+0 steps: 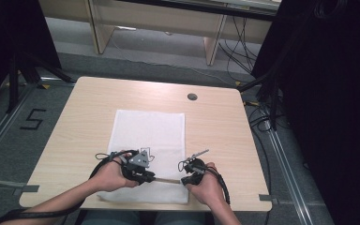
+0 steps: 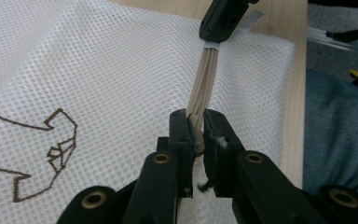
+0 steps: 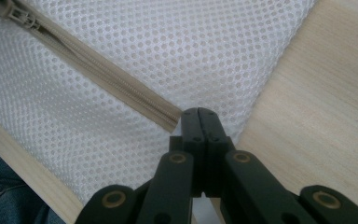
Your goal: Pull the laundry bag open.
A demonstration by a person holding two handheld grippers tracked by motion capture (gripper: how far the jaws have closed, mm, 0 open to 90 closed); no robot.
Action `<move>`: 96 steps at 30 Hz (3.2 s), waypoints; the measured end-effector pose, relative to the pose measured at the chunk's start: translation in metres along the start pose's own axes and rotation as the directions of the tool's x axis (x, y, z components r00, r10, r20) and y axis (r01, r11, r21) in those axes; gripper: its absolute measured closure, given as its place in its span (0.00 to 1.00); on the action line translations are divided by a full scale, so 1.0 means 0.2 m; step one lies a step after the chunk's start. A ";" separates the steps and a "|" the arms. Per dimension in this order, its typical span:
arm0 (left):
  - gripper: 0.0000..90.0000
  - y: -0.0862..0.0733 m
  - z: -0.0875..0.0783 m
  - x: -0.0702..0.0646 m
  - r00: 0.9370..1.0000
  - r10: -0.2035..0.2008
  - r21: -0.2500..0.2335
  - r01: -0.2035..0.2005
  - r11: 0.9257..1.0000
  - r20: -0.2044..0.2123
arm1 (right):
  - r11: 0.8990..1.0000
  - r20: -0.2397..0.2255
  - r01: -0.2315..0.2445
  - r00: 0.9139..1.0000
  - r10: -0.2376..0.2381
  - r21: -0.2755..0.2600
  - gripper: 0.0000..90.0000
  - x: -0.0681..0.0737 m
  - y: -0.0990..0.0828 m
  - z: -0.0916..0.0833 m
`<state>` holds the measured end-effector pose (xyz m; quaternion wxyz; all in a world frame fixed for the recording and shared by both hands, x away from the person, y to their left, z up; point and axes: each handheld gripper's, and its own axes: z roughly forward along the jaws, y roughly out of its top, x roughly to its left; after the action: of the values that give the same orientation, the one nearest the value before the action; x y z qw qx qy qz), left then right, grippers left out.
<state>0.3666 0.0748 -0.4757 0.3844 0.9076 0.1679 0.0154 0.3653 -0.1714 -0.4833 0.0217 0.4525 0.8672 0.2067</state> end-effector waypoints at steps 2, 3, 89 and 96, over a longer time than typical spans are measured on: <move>0.91 0.00 -0.01 0.00 1.000 0.000 0.002 0.000 1.000 -0.002 | 1.000 0.001 0.000 1.000 0.000 0.000 1.00 0.00 0.00 0.00; 0.91 -0.01 -0.01 0.00 1.000 0.009 0.006 -0.009 1.000 -0.009 | 1.000 0.001 0.001 1.000 -0.001 0.001 1.00 0.00 0.00 0.00; 0.91 -0.20 -0.26 0.08 0.996 -0.060 -0.031 0.058 0.998 -0.061 | 1.000 0.008 0.010 1.000 -0.010 -0.006 1.00 0.01 0.00 0.00; 0.91 -0.22 -0.29 0.08 0.995 -0.064 -0.028 0.062 0.998 -0.072 | 1.000 0.005 0.012 1.000 -0.012 -0.008 1.00 0.00 0.00 0.00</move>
<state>0.3600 0.1490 -0.4681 0.3901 0.8956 0.2101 0.0386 0.3643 -0.1710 -0.4835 0.0271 0.4476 0.8691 0.2086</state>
